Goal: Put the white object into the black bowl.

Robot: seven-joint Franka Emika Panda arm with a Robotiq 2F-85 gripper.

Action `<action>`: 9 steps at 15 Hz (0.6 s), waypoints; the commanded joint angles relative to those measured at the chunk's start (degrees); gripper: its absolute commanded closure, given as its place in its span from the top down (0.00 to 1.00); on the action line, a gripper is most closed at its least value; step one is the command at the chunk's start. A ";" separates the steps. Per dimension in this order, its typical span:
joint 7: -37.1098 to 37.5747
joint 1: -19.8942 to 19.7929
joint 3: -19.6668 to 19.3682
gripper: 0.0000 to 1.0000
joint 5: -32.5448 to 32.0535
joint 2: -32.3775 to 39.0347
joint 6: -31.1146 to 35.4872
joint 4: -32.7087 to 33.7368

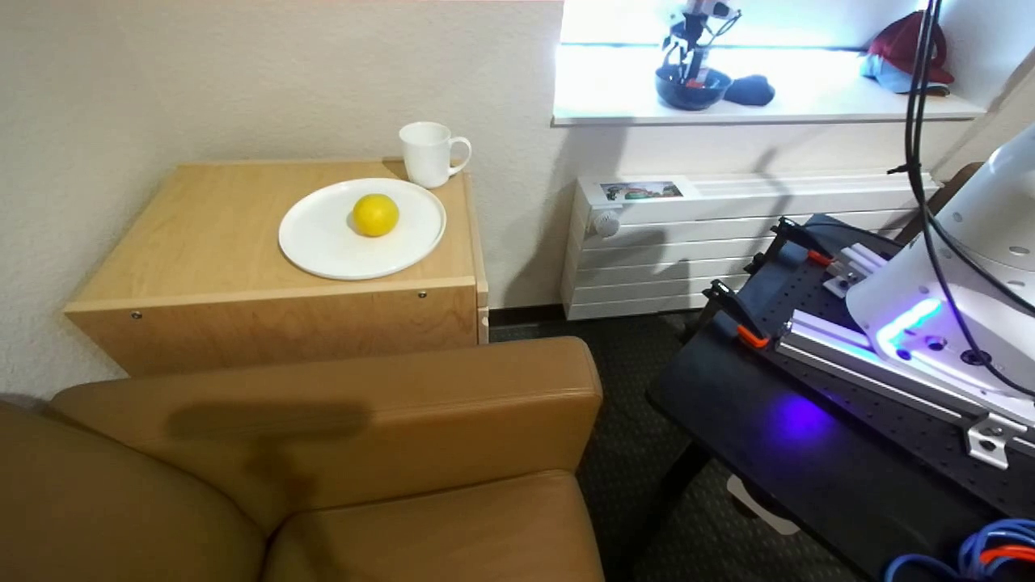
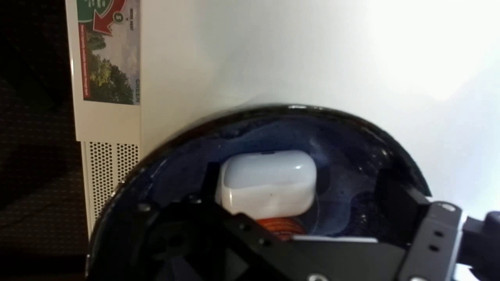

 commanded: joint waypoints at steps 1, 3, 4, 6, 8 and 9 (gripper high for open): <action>-2.71 -2.41 4.09 1.00 3.76 -5.44 -1.67 -0.70; -4.11 -2.93 5.28 1.00 5.77 -8.65 -1.10 -1.43; -5.36 -3.15 5.75 1.00 7.15 -10.38 -0.64 -2.40; -10.98 -5.19 8.53 1.00 11.16 -14.88 -0.38 -4.32; -17.35 -6.96 10.96 1.00 15.46 -19.92 -1.12 -7.20; -20.77 -7.88 12.28 1.00 17.69 -22.15 -1.37 -8.61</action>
